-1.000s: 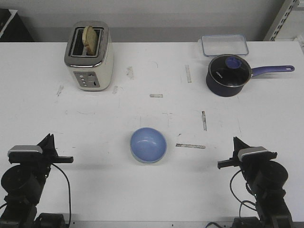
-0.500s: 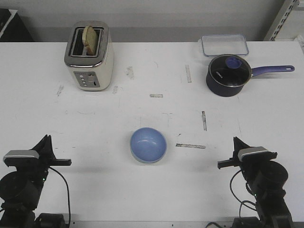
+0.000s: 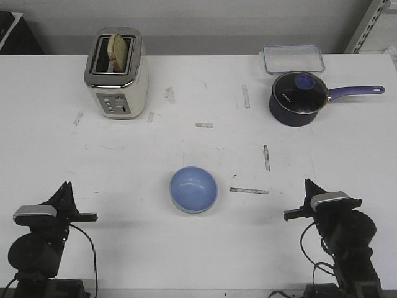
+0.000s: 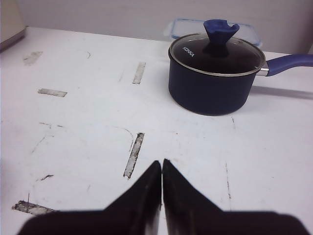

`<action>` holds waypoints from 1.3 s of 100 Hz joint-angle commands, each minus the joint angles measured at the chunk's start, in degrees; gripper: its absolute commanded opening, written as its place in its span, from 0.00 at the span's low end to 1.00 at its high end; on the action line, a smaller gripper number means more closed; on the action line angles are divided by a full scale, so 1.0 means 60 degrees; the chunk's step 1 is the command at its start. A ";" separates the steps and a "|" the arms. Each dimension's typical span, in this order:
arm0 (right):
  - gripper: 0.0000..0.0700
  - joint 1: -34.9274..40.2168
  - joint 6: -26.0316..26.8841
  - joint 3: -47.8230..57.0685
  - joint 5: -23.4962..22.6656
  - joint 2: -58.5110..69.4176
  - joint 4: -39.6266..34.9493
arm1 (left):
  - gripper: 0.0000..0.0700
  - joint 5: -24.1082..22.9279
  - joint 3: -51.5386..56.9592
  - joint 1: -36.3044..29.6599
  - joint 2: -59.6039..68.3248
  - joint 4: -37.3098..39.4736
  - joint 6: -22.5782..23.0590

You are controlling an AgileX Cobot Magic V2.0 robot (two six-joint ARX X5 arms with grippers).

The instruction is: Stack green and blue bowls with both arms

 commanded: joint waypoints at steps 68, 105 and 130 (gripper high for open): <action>0.00 0.0015 -0.0033 0.0018 0.0000 0.0047 0.0583 | 0.00 0.0270 -0.3763 -0.0011 -0.2069 0.1960 -0.0149; 0.00 0.0015 -0.0033 0.0018 0.0000 0.0047 0.0616 | 0.00 0.0270 -0.3763 -0.0011 -0.2069 0.1956 -0.0149; 0.00 0.0015 -0.0033 0.0018 0.0000 0.0047 0.0616 | 0.00 0.0270 -0.3763 -0.0011 -0.2069 0.1956 -0.0149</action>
